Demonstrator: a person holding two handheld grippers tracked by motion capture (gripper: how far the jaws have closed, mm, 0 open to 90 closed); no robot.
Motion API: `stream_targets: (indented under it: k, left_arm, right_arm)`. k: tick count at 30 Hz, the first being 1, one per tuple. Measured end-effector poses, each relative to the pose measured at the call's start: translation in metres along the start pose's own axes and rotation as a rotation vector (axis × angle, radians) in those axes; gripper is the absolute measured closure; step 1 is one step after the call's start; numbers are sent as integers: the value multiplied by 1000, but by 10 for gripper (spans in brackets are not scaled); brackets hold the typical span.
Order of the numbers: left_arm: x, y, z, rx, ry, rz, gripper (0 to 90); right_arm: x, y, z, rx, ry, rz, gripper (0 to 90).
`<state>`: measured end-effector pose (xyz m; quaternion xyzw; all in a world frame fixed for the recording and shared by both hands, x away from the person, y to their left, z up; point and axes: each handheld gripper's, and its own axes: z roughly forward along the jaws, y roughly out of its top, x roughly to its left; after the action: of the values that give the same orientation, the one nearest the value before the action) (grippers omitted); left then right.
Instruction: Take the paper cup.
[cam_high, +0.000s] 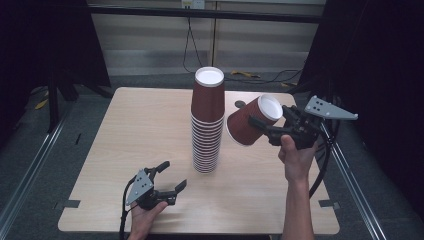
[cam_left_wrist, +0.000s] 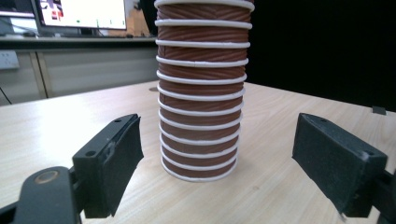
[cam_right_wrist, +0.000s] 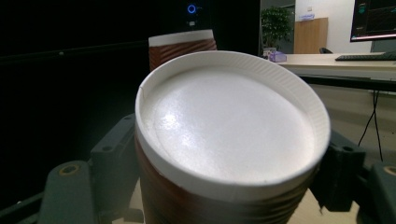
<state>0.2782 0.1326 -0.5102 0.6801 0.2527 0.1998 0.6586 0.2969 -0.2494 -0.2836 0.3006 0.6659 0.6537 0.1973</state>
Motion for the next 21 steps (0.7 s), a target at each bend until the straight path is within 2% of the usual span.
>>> stream_targets:
  k: [5, 6, 10, 12, 14, 15, 16, 17, 18, 19, 21]
  left_arm:
    - [0, 8, 1, 14, -28, 5, 157]
    - [1, 10, 1, 22, -31, 26, 158]
    - [0, 16, 2, 16, -48, -1, 163]
    - [1, 18, 2, 26, -50, 24, 168]
    - [0, 20, 4, 18, -67, 5, 171]
    - [0, 21, 4, 25, -72, 15, 176]
    - [-1, 21, 4, 24, -84, 2, 178]
    - [0, 22, 5, 27, -85, 22, 178]
    - [-2, 22, 5, 27, -80, 8, 178]
    - [-1, 23, 5, 31, -81, 35, 178]
    - [-2, 23, 5, 31, -92, 17, 178]
  right_arm:
    - [3, -12, 0, 13, 9, 11, 228]
    - [3, -15, 0, 18, 10, 13, 228]
    - [5, -26, 1, 23, 20, 25, 228]
    - [6, -30, 2, 33, 26, 27, 228]
    - [8, -34, 4, 46, 25, 24, 228]
    - [9, -36, 4, 49, 29, 28, 228]
    - [9, -38, 5, 53, 31, 27, 228]
    - [10, -41, 5, 56, 33, 29, 228]
    - [11, -43, 7, 62, 33, 21, 228]
    - [12, -45, 8, 71, 31, 20, 228]
    - [13, -50, 10, 85, 43, 26, 228]
